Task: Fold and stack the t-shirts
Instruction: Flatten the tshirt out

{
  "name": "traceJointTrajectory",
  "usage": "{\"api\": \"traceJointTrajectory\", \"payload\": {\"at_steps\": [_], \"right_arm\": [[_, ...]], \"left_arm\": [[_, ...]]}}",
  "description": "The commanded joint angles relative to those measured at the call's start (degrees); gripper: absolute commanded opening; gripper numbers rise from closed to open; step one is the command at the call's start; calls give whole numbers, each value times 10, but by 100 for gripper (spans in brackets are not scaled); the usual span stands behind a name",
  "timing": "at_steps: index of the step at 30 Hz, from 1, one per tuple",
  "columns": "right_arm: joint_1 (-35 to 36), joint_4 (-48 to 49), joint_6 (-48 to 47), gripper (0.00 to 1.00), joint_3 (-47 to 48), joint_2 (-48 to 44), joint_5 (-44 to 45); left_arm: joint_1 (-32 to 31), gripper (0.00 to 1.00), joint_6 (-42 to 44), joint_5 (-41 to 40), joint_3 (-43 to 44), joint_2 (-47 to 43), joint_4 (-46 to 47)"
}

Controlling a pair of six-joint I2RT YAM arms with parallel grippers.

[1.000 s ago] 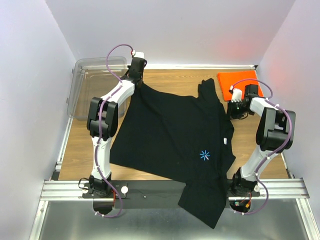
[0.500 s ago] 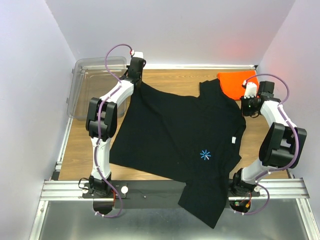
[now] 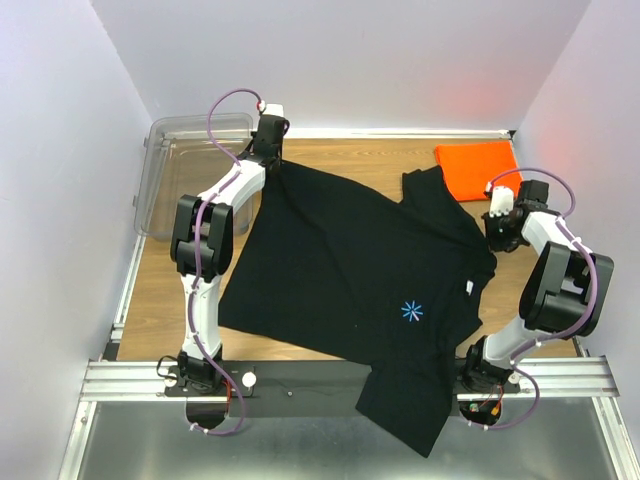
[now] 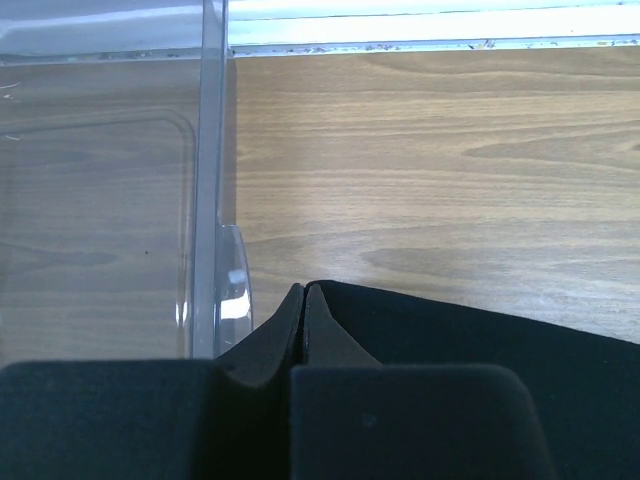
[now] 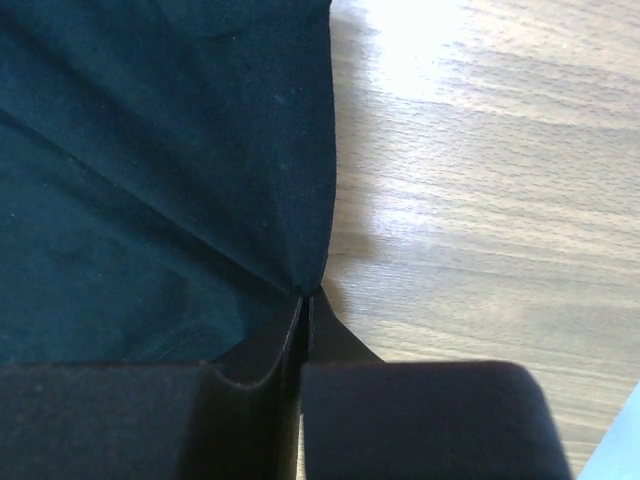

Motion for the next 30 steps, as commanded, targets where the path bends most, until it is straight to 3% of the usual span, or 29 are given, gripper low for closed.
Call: {"api": "traceJointTrajectory", "payload": {"at_steps": [1, 3, 7, 20, 30], "right_arm": [[-9, -11, -27, 12, -15, 17, -24], [-9, -21, -43, 14, -19, 23, -65], [-8, -52, -74, 6, -16, 52, -87], [-9, -104, -168, 2, -49, 35, -16], [-9, -177, -230, 2, -56, -12, -21]], "left_arm": [[4, 0, -7, 8, -4, -23, 2], [4, 0, -8, 10, -7, -22, 1], [5, 0, -15, 11, -20, -35, -1], [7, 0, -28, 41, -75, -112, -21], [6, 0, -28, 96, -98, -134, -40]]}}
